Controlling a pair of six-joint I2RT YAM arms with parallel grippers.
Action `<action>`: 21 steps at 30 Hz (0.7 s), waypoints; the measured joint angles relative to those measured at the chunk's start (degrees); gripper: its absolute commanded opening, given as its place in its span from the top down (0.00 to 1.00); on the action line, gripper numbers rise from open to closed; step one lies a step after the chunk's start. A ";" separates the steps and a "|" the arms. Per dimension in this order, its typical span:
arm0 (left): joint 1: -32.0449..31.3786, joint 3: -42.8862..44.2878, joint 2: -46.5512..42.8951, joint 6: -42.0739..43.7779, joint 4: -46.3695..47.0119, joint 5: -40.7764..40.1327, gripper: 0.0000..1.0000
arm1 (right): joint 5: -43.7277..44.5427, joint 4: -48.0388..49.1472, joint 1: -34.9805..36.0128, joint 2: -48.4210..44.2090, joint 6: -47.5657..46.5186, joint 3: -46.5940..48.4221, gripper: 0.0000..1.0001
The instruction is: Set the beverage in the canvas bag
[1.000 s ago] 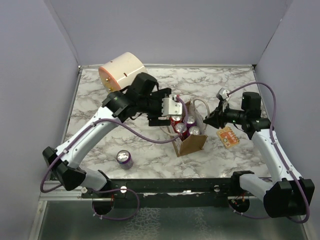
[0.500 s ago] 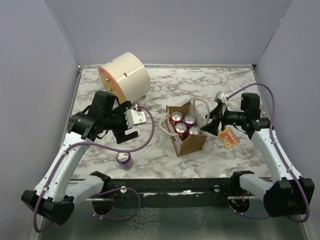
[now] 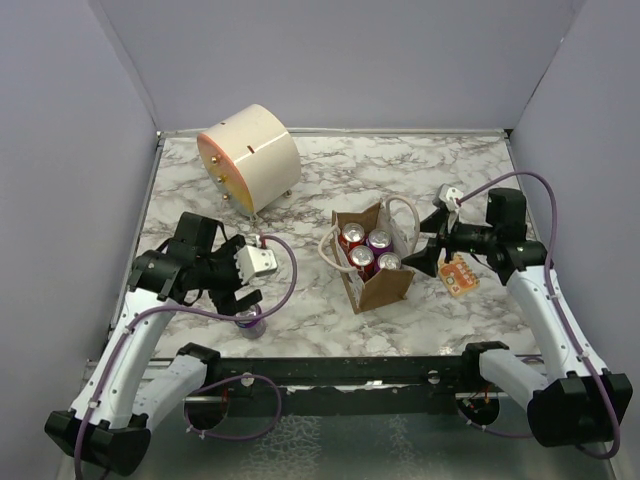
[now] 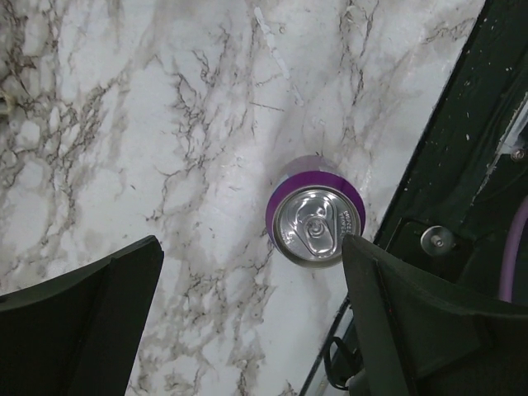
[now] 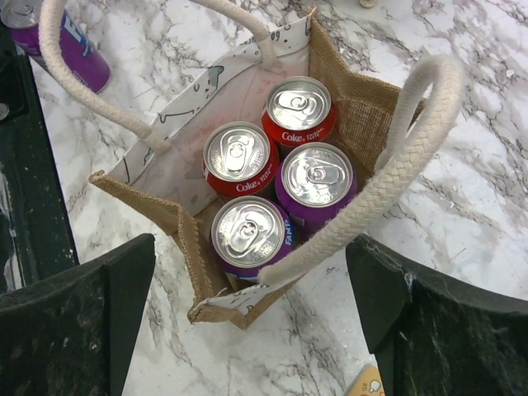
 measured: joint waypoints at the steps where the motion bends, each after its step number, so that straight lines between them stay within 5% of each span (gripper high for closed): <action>1: 0.26 -0.63 -0.26 0.00 -0.35 -0.02 0.07 | 0.04 0.02 0.00 -0.22 0.00 -0.07 0.01; 21: 0.74 -9.53 -2.36 3.96 -2.91 -0.74 0.07 | 1.99 0.35 0.00 -1.79 0.02 -1.46 0.00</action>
